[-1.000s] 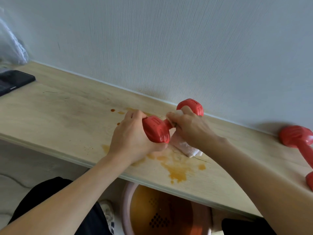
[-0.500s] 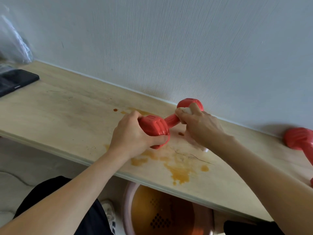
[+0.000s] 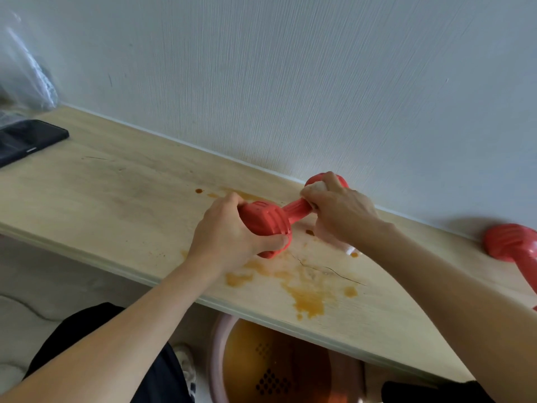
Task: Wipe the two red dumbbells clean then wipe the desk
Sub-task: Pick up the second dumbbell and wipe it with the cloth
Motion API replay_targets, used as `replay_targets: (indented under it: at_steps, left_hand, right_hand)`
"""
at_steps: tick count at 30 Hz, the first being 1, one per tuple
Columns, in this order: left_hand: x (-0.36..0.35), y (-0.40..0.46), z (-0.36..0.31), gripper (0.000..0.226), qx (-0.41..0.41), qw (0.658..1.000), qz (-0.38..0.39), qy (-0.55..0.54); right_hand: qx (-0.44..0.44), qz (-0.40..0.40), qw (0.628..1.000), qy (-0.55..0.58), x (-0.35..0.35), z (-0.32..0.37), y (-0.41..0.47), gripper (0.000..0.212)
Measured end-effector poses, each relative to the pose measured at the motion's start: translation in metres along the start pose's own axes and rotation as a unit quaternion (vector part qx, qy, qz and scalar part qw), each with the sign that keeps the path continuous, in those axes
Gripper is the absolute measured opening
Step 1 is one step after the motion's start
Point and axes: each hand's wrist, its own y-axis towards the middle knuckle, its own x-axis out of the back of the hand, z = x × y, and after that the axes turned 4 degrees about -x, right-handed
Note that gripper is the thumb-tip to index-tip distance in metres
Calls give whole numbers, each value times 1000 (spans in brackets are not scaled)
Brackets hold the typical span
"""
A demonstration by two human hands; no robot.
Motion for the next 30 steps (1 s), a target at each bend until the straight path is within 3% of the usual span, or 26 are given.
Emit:
replay_targets:
  at_steps: [2, 5, 8, 11, 17, 21, 24, 30]
  left_hand:
    - [1, 0, 0, 88, 6, 1000, 6, -12]
    - [4, 0, 2, 75, 21, 999, 16, -30]
    - [6, -2, 4, 66, 33, 998, 29, -37]
    - [8, -4, 3, 67, 30, 999, 36, -21]
    - [6, -6, 2, 67, 26, 998, 46, 26]
    - [-5, -12, 3, 97, -105, 983, -42, 147]
    - [-9, -11, 1, 93, -134, 972, -32, 192]
    - [2, -9, 0, 70, -42, 998, -2, 56]
  right_hand:
    - [-11, -4, 1000, -23, -5, 3, 1, 41]
    - [16, -23, 996, 87, -5, 5, -1, 16]
    - [109, -4, 979, 174, 4, 13, -13, 18]
    - [144, 27, 976, 162, 9, 19, -16, 30]
    - [31, 4, 995, 99, -4, -3, 14, 25]
    - [14, 6, 995, 94, -9, 0, 19, 26]
    - [15, 3, 995, 98, -4, 0, 16, 27]
    - [132, 31, 978, 161, 3, 31, -21, 33]
